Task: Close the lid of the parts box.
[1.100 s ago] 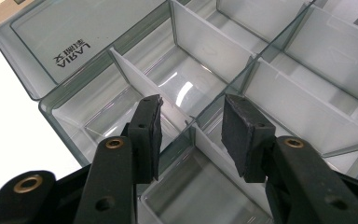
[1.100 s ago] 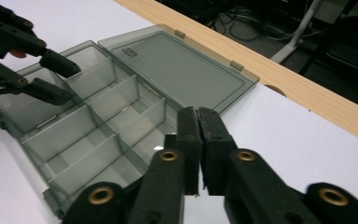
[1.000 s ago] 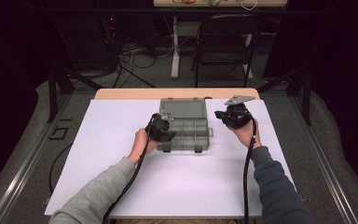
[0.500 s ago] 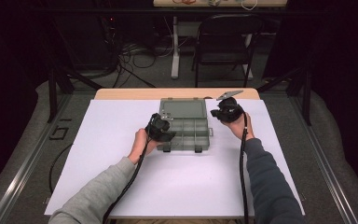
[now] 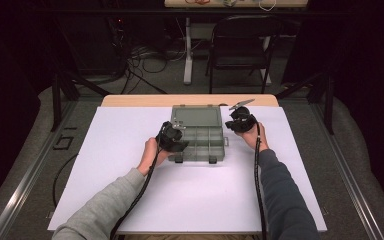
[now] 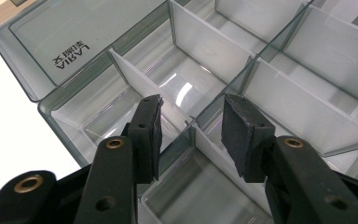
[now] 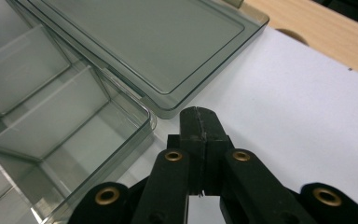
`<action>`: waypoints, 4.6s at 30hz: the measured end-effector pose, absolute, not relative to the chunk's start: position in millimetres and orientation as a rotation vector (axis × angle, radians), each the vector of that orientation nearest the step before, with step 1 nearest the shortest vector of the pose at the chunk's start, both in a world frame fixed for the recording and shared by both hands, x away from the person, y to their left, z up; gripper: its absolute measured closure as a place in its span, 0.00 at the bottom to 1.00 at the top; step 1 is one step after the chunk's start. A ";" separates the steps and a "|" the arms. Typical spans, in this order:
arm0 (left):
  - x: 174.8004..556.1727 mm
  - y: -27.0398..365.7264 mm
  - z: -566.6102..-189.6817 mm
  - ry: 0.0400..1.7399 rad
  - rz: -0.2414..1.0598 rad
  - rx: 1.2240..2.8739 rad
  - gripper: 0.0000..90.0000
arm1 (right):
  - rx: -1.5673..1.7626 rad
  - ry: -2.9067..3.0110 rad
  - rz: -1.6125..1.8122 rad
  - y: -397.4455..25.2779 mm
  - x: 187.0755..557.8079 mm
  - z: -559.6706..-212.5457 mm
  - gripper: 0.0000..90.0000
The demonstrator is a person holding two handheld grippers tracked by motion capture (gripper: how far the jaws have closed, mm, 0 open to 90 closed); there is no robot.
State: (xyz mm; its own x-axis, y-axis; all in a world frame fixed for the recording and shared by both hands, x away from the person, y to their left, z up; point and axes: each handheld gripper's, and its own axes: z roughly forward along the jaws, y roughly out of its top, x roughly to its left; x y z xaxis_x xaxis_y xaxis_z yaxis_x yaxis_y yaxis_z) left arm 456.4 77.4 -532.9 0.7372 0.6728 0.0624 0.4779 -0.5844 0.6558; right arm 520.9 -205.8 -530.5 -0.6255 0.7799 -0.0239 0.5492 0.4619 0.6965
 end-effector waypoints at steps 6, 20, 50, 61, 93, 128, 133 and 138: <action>456.6 77.7 -533.1 0.861 0.404 2.308 0.65 | 1.134 2.391 0.920 -198.1 524.5 -538.6 1.00; 457.0 78.4 -533.7 0.842 0.401 2.312 0.65 | 1.128 2.407 0.879 -195.2 530.3 -551.2 1.00; 457.8 78.8 -534.8 0.820 0.405 2.316 0.65 | 1.143 2.328 1.001 -197.8 533.0 -558.4 1.00; 457.5 78.3 -534.9 0.823 0.410 2.314 0.65 | 1.152 2.277 1.018 -197.3 534.3 -557.3 1.00; 456.3 76.6 -535.0 0.844 0.411 2.304 0.64 | 1.061 2.130 1.165 -203.5 524.9 -520.0 1.00; 460.9 82.9 -537.6 0.842 0.313 2.243 0.47 | 0.944 2.113 1.271 -211.0 506.9 -502.4 1.00; 458.5 84.7 -530.0 0.800 0.329 2.222 0.30 | 0.942 2.119 1.265 -210.8 507.3 -503.4 1.00; 457.5 89.4 -523.0 0.771 0.346 2.206 0.18 | 0.939 2.123 1.263 -211.2 507.2 -505.1 1.00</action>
State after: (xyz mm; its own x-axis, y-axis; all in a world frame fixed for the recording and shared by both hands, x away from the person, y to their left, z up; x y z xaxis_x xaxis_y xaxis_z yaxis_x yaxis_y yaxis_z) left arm 457.5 89.4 -523.0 0.7809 0.6247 0.0044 0.4190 -0.5290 0.7380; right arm 507.2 -211.2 -505.1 -0.6412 0.7646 -0.0652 0.3075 0.3339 0.8911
